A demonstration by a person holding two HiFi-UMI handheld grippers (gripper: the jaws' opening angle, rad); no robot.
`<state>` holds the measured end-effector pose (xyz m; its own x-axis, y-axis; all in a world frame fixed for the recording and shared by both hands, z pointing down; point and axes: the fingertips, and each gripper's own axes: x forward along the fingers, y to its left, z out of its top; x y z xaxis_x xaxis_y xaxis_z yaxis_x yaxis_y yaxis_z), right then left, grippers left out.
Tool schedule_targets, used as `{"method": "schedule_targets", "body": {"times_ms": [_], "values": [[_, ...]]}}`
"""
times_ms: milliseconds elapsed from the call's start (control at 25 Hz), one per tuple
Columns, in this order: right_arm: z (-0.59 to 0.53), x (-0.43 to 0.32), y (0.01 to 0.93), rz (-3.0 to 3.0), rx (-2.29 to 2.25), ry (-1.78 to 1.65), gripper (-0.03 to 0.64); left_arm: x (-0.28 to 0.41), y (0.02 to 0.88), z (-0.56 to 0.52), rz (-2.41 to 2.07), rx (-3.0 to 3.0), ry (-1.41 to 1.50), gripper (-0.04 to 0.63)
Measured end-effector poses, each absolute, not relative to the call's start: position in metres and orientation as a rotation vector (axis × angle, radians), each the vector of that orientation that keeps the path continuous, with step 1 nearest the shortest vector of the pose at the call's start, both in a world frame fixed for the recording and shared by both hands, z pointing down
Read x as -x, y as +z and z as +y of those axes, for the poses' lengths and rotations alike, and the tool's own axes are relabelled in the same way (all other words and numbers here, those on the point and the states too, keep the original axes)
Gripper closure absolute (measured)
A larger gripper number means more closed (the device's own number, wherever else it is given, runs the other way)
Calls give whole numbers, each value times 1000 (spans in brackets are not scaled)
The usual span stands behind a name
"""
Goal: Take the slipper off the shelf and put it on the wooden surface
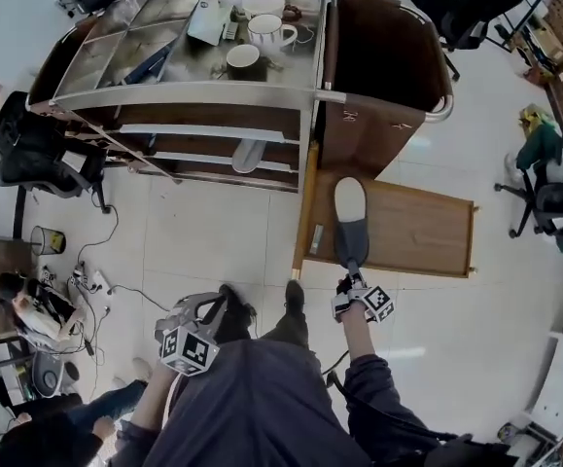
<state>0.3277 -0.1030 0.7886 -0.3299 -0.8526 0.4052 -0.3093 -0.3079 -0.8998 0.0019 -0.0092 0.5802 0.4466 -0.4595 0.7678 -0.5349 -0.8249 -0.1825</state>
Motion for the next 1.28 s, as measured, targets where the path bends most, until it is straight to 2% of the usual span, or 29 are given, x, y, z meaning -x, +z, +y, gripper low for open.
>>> {"method": "schedule_targets", "body": {"times_ms": [160,200,240,320,480,840,880,1040,1280], "values": [[-102,-316,816,1551,1480,-1788,548,-21,584,7,-936,-2512,1357,578],[-101,-315,821,1564,1491,-1811,542,-24,585,10,-938,-2496,1365,578],[-99,-313,824,1573,1496,-1830,508,-26,586,13,-937,-2479,1377,578],[-96,-308,823,1582,1470,-1850,510,-29,586,19,-932,-2446,1407,578],[-78,-302,823,1561,1458,-1928,414,-38,588,21,-929,-2426,1431,578],[-34,-283,824,1671,1397,-2034,413,-50,583,37,-970,-2419,1434,580],[-25,-280,819,1743,1397,-2031,435,-49,580,39,-985,-2420,1435,578],[-13,-280,775,2132,1411,-1800,614,-42,574,51,-1043,-2418,1436,578],[-17,-266,695,2700,1437,-1158,617,-44,585,65,-1003,-2466,1441,578]]}}
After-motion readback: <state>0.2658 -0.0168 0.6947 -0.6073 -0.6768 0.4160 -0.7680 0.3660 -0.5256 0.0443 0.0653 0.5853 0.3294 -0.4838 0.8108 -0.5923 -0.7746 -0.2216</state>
